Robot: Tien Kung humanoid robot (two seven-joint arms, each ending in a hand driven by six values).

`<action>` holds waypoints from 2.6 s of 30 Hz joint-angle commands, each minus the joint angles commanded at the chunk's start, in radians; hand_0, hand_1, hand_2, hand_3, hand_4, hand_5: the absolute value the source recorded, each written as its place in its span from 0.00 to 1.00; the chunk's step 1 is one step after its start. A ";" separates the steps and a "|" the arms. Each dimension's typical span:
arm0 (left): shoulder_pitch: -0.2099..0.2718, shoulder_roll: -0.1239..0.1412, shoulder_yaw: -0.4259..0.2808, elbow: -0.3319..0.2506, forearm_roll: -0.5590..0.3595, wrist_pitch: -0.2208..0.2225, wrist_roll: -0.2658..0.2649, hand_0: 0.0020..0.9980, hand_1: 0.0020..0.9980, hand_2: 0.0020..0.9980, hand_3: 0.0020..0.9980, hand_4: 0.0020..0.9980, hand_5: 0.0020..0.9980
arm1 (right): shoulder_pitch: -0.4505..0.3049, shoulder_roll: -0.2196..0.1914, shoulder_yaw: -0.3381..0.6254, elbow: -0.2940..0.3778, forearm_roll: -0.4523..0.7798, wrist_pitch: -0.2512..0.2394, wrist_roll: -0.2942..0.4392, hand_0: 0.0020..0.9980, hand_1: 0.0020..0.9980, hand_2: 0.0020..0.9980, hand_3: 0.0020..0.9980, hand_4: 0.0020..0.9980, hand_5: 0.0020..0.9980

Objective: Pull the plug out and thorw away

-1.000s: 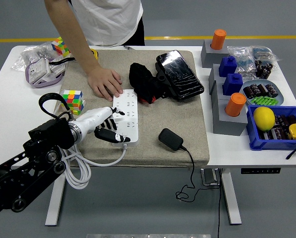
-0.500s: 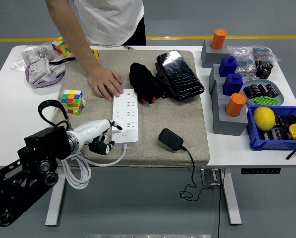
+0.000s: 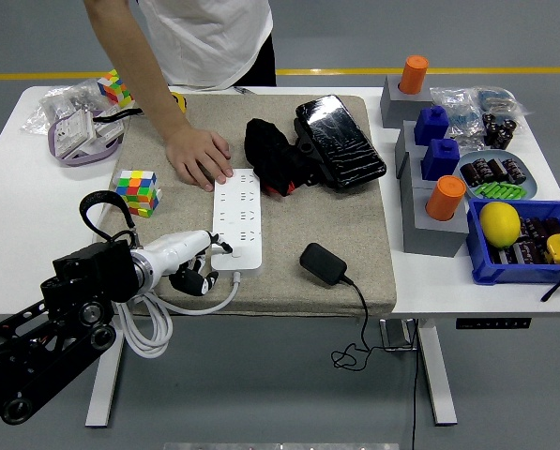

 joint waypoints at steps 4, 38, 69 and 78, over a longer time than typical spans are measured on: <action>0.003 -0.001 0.009 -0.005 -0.004 -0.001 -0.001 0.08 0.05 0.12 0.87 0.48 0.00 | 0.000 0.000 0.001 0.000 -0.001 0.000 0.000 0.57 0.65 0.67 0.57 0.97 0.51; -0.005 0.006 -0.047 -0.047 0.041 0.125 -0.148 0.08 0.05 0.12 0.85 0.49 0.00 | 0.002 -0.004 -0.014 0.000 0.003 -0.001 -0.002 0.57 0.65 0.67 0.57 0.97 0.51; 0.040 -0.047 -0.241 0.119 0.107 0.416 -0.412 0.72 0.85 0.88 0.86 0.96 0.44 | 0.008 0.003 0.001 0.000 0.000 0.003 -0.002 0.57 0.65 0.67 0.57 0.97 0.51; 0.048 -0.051 -0.238 0.118 0.107 0.414 -0.413 0.71 0.84 0.88 0.85 0.96 0.42 | 0.008 0.002 -0.001 0.000 -0.001 0.004 -0.003 0.57 0.65 0.67 0.57 0.97 0.51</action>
